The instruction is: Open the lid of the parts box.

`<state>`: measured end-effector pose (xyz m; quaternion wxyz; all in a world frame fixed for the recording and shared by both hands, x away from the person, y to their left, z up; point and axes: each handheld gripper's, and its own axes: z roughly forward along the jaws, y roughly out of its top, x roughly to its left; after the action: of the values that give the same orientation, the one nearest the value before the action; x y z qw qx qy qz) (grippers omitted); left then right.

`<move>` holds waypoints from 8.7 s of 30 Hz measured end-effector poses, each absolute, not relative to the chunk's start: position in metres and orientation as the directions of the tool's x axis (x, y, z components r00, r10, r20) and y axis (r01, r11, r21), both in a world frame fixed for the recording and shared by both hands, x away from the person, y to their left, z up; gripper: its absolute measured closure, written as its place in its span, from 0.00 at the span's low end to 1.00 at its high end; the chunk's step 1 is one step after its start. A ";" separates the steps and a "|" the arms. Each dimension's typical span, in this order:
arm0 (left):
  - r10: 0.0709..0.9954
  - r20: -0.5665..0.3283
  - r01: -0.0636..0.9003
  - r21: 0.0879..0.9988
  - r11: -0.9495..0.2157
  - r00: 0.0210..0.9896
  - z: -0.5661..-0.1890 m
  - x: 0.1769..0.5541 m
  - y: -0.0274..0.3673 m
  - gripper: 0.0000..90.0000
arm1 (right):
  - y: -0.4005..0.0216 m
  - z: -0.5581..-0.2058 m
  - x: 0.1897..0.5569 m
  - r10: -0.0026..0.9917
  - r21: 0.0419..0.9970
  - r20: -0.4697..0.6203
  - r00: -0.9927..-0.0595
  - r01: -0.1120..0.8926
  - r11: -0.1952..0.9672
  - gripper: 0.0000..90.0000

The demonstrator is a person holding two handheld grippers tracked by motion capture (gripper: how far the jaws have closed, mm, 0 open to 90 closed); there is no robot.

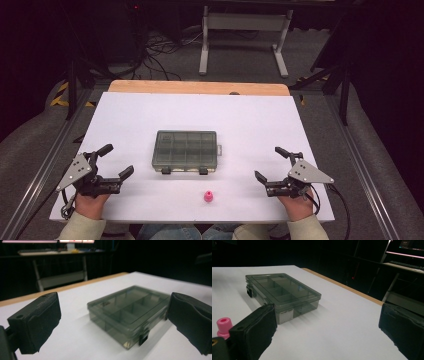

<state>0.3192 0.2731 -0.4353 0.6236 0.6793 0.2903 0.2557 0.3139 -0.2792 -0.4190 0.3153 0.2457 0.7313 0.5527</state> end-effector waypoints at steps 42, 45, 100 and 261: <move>0.687 -0.006 0.106 0.989 -0.103 0.727 -0.422 0.337 0.263 0.01 | -0.252 -0.402 0.335 0.659 0.975 -0.130 -0.741 0.024 0.219 0.03; 0.679 -0.007 0.103 0.989 -0.101 0.734 -0.419 0.342 0.259 0.02 | -0.245 -0.401 0.339 0.648 0.973 -0.131 -0.750 0.028 0.229 0.03; 0.532 -0.055 0.315 0.855 -0.412 0.845 -0.443 0.389 0.233 0.26 | -0.181 -0.438 0.381 0.490 0.857 -0.029 -0.871 0.230 0.461 0.21; 0.495 -0.099 0.267 0.922 -0.282 0.863 -0.448 0.382 0.231 1.00 | -0.151 -0.432 0.410 0.561 0.843 -0.100 -0.822 0.230 0.487 0.19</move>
<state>0.3823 0.2310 -0.4482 0.5493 0.7937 0.2399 0.1037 0.4102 -0.1509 -0.4320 0.1845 0.2346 0.8423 0.4487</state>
